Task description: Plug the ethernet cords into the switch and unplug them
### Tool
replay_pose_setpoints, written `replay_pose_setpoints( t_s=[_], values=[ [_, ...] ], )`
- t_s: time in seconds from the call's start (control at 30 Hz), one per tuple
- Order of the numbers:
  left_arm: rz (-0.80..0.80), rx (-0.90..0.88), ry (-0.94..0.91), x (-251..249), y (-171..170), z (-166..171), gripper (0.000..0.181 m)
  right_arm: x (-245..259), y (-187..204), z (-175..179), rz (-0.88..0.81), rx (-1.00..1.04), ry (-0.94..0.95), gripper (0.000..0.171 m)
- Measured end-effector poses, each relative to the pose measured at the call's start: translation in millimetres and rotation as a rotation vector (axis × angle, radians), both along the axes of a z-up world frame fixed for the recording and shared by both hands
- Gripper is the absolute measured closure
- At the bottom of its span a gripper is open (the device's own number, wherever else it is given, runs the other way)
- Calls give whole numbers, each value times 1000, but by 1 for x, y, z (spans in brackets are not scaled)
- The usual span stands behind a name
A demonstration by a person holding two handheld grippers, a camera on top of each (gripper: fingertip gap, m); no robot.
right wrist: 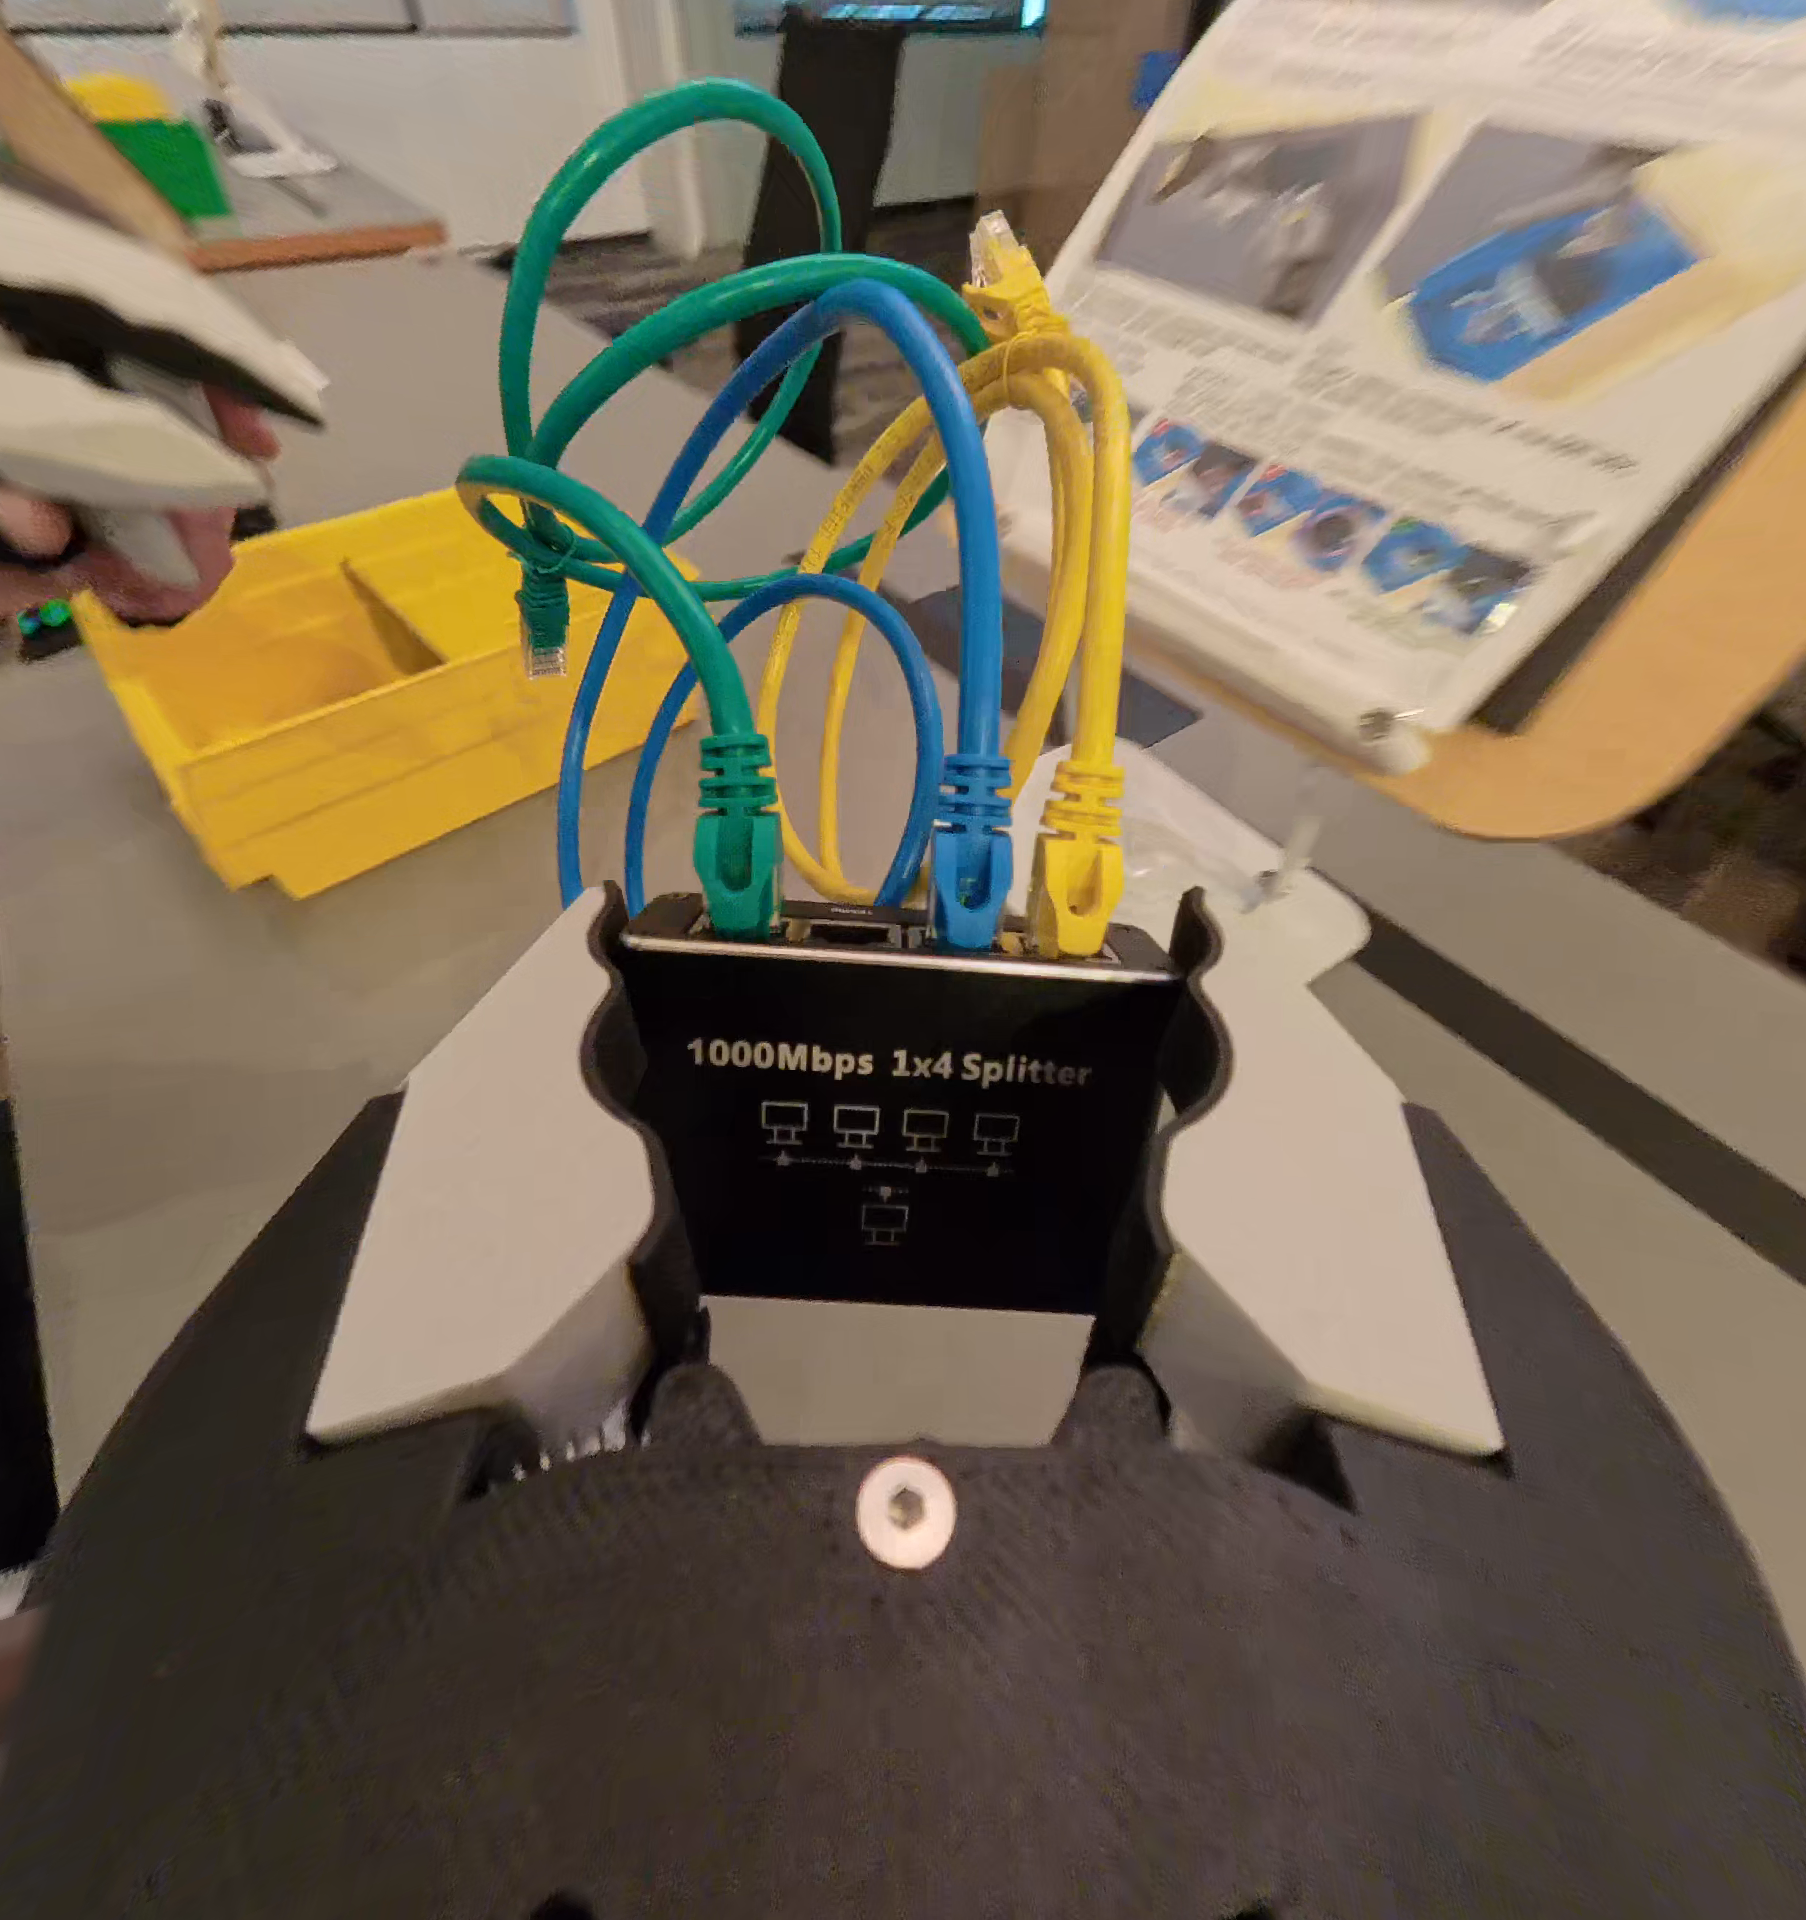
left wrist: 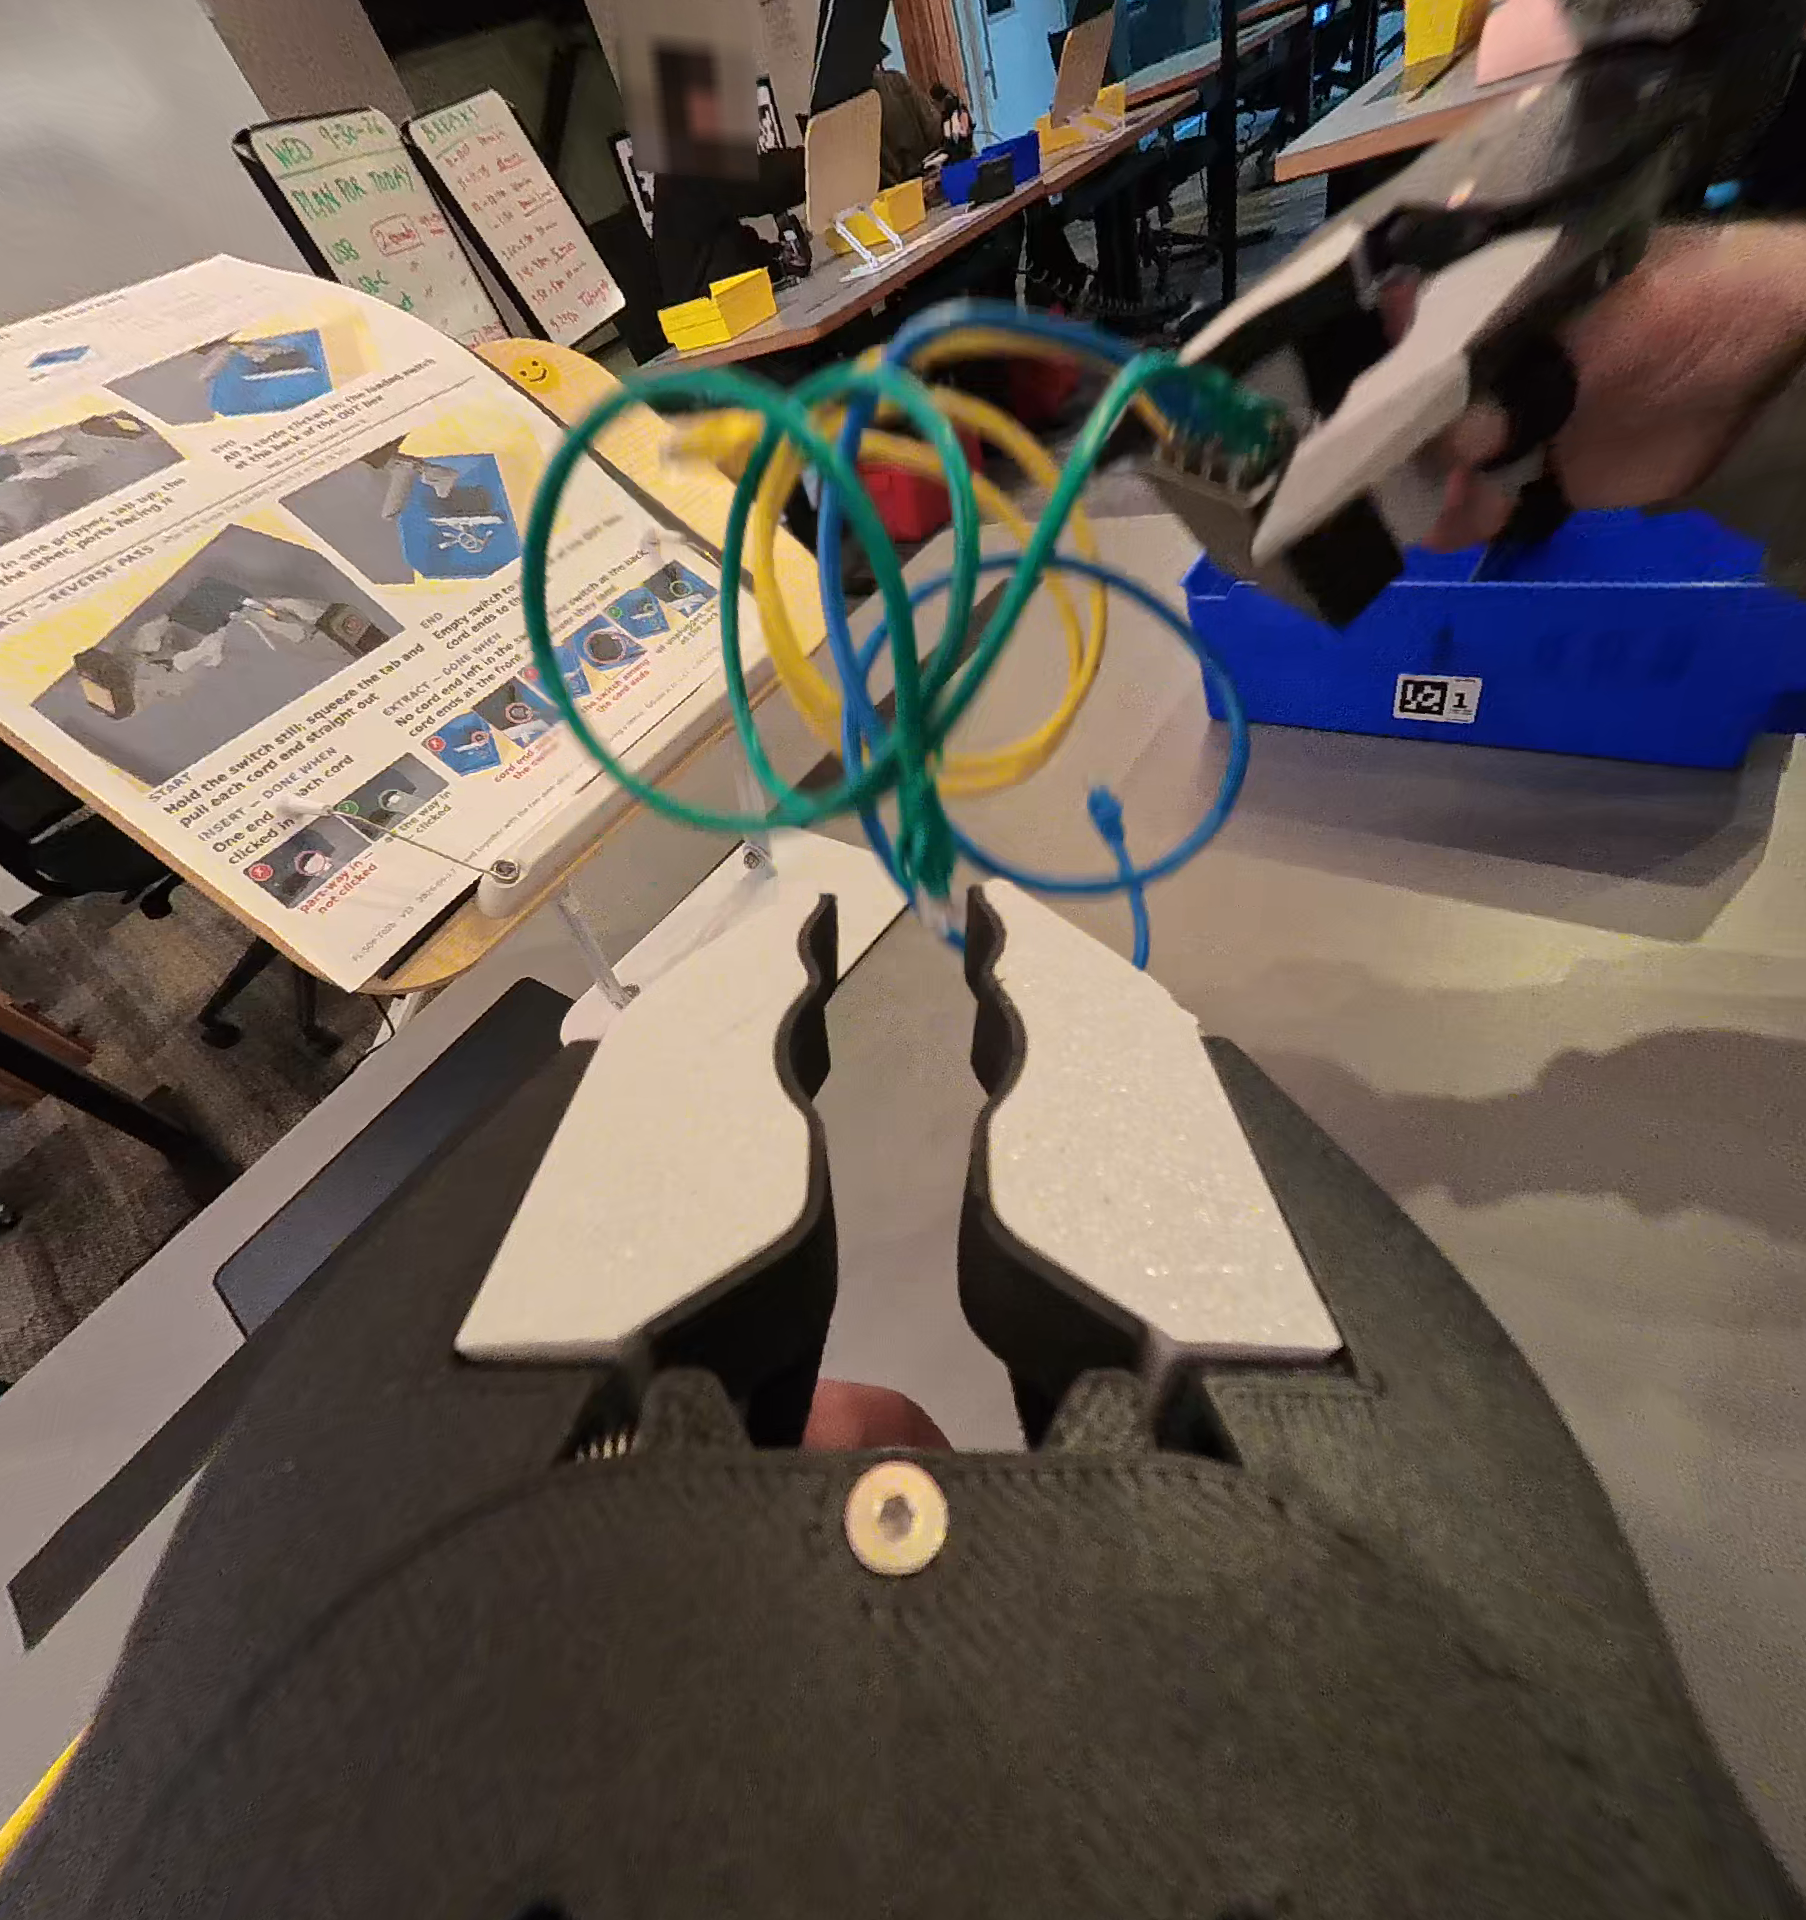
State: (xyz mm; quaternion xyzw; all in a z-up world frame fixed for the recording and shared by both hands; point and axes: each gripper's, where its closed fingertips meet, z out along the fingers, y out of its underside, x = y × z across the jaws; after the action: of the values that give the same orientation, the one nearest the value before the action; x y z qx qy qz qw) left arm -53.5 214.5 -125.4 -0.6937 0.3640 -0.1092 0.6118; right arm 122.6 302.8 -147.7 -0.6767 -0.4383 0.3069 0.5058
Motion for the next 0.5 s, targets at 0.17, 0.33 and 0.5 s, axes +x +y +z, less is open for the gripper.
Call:
replay_pose_setpoints(
  t_s=[0.17,0.33,0.5],
  values=[
    [1,-3,12,2,0,-3,158,73,25,56,-232,80,112,70],
    [-2,-14,23,5,1,-9,158,157,37,86,-451,143,206,71],
    [-11,-32,40,12,1,-17,158,223,47,68,-603,111,170,70]
  ],
)
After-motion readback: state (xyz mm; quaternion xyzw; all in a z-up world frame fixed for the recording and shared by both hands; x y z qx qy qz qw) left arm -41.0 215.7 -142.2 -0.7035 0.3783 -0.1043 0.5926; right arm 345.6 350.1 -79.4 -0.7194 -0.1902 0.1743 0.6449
